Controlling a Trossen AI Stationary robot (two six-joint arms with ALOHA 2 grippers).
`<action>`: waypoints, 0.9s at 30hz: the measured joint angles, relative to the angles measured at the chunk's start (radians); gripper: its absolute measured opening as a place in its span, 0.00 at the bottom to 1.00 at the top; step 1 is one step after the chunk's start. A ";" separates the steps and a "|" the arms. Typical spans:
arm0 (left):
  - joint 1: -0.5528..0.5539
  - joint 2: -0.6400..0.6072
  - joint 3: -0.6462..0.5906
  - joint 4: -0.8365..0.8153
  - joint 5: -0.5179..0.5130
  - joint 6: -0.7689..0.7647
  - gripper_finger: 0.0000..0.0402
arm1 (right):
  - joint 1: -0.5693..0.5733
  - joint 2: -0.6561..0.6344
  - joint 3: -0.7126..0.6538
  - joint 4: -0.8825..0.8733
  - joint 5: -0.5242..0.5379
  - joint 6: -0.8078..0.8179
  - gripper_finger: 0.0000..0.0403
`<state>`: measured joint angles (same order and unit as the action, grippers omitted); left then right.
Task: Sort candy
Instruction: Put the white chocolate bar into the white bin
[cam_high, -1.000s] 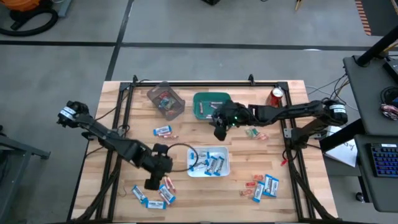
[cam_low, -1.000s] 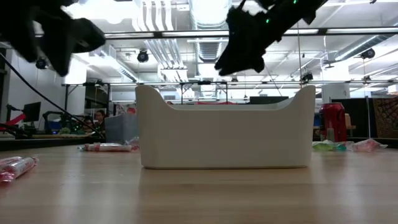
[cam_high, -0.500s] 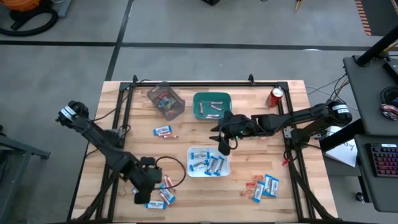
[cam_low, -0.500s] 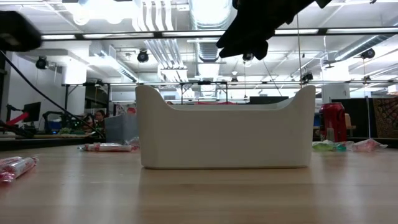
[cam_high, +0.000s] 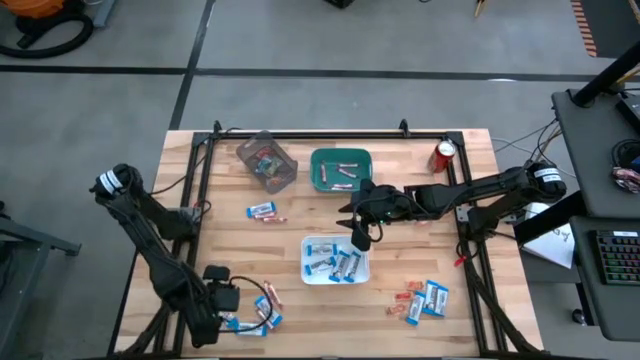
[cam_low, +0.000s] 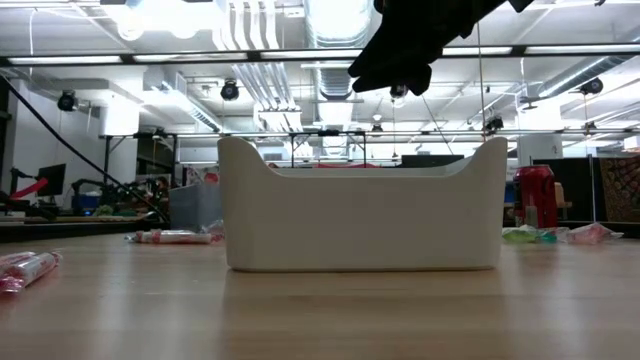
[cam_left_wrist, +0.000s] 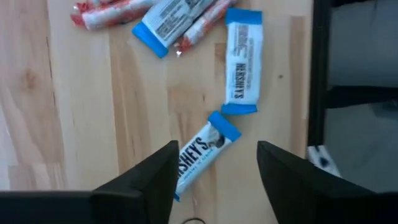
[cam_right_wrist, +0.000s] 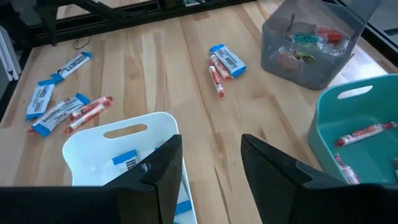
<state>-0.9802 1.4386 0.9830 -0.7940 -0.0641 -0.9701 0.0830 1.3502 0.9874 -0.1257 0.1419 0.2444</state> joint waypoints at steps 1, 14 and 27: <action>-0.007 0.014 0.000 0.000 -0.001 0.000 0.52 | 0.000 0.000 0.000 0.000 0.000 0.000 0.39; -0.035 0.273 0.000 -0.003 0.070 0.085 0.63 | 0.000 0.001 0.000 0.001 0.000 -0.010 0.39; -0.048 0.334 0.009 -0.004 0.083 0.117 0.32 | 0.003 0.001 0.000 0.004 0.000 -0.009 0.38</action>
<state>-1.0279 1.7730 0.9922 -0.7980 0.0192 -0.8530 0.0855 1.3514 0.9872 -0.1221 0.1417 0.2353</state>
